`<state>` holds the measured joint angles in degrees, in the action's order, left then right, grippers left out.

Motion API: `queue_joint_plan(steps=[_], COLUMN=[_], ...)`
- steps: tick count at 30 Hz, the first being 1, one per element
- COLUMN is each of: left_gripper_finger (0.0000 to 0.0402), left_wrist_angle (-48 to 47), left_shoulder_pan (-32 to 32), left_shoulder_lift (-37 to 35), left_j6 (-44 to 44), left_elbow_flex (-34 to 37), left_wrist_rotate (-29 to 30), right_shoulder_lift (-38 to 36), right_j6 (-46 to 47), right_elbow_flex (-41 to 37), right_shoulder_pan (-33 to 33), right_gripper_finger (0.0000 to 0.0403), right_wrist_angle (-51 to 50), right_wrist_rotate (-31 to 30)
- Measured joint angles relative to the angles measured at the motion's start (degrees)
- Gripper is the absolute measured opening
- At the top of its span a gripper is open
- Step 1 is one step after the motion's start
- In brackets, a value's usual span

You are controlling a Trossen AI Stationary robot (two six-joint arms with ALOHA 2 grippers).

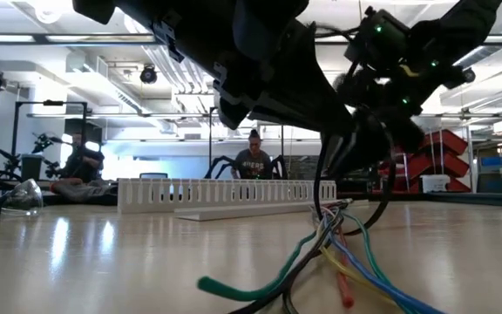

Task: Ziptie cables
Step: Adjust the bundled colored cable

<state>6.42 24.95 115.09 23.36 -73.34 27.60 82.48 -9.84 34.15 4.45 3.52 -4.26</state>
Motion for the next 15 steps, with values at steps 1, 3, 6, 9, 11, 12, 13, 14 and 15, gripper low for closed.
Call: queue_joint_plan(steps=[1,3,6,9,11,12,13,14,15], left_gripper_finger=[0.0,0.0,0.0,0.0,0.0,0.0,0.0,0.0,0.0], left_wrist_angle=[0.0,-0.02,-0.01,-0.14,-0.17,-0.17,-0.17,-0.17,-0.17], left_shoulder_pan=[0.0,0.0,0.0,0.0,0.0,0.0,0.0,0.0,0.0], left_shoulder_lift=[0.0,0.0,0.0,0.0,0.0,0.0,0.0,0.0,0.0], left_j6=[-0.01,-0.05,-0.14,0.03,-0.03,-0.03,-0.05,-0.05,-0.05], left_elbow_flex=[0.0,0.0,0.0,0.0,0.0,0.0,0.0,0.0,0.0], left_wrist_rotate=[-0.01,0.01,0.01,-0.28,-1.16,-1.16,-1.16,-1.16,-1.19], right_shoulder_lift=[1.09,3.87,8.34,11.78,13.31,13.91,14.49,15.07,15.6], right_j6=[1.73,5.36,8.72,11.87,13.93,15.22,16.37,17.14,17.78], right_elbow_flex=[0.0,0.06,1.66,3.83,5.17,5.94,6.59,7.1,7.36], right_shoulder_pan=[-0.18,-0.59,-0.83,-0.83,-0.83,-0.83,-0.83,-0.84,-0.98], right_gripper_finger=[0.0136,0.0117,0.0077,0.0029,0.0008,0.0006,0.0007,0.0008,0.0007], right_wrist_angle=[2.96,7.73,10.46,10.38,10.03,9.94,10.1,10.2,10.03], right_wrist_rotate=[2.77,5.62,7.01,9.47,11.35,12.53,13.63,14.59,15.15])
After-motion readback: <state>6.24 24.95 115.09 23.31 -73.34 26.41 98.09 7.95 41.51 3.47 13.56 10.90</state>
